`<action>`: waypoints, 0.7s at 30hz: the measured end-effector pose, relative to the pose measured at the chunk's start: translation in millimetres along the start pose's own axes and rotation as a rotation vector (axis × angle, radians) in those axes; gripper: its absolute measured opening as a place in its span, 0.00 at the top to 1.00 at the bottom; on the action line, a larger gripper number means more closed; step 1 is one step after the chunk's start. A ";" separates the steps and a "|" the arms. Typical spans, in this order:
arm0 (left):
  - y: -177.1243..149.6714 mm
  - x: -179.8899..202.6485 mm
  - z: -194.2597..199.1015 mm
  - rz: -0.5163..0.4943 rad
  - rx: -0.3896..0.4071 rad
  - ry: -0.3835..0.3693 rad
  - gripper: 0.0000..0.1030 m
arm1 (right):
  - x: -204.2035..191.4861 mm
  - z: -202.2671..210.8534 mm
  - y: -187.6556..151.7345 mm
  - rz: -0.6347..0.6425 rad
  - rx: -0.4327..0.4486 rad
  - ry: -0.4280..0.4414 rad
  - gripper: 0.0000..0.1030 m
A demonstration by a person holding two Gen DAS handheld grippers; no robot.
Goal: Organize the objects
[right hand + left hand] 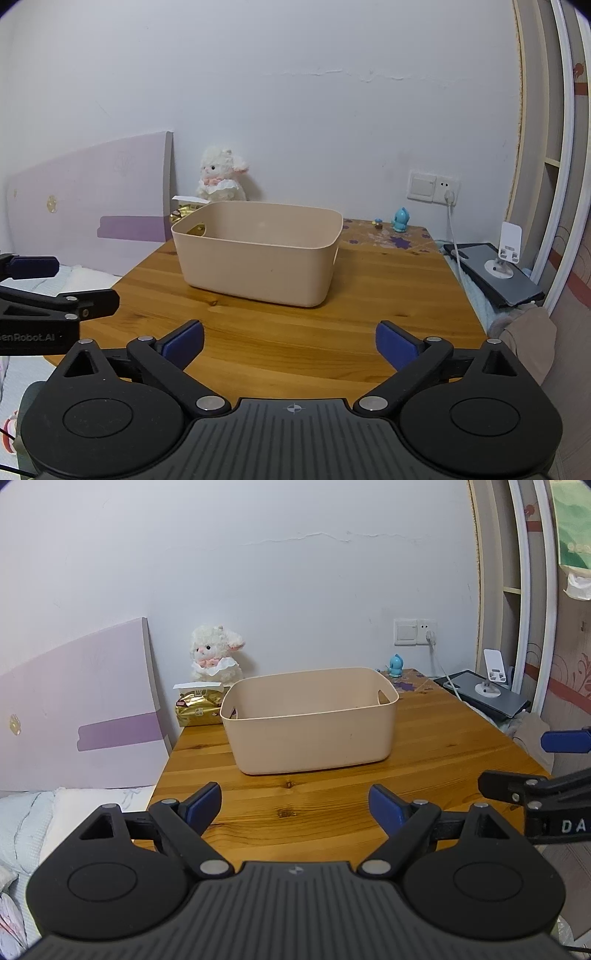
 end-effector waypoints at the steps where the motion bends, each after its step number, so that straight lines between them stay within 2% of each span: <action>1: 0.1 0.2 1.7 -0.001 0.004 -0.002 0.14 | -0.2 -0.3 0.5 0.001 0.001 0.002 0.01; 3: 0.8 -0.1 4.2 -0.002 0.013 0.003 0.10 | -0.1 -1.7 1.0 0.003 -0.001 0.001 0.00; 11: 0.1 -1.1 -0.3 -0.001 -0.004 0.007 0.10 | 1.9 -9.0 0.3 -0.002 -0.019 -0.004 0.00; 21: -1.0 -11.3 -21.0 0.024 -0.047 0.004 0.10 | -4.8 -41.7 4.6 0.014 -0.075 0.011 0.00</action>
Point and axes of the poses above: each gripper's, at about its wrist camera, not at the fingertips, and z roughly against the way its jaws point, x to its right, y to its top, the point moved 6 cm from there along -z, roughly the way its jaws point, and after that the axes turned 12 degrees about z, right-handed, at the moved point
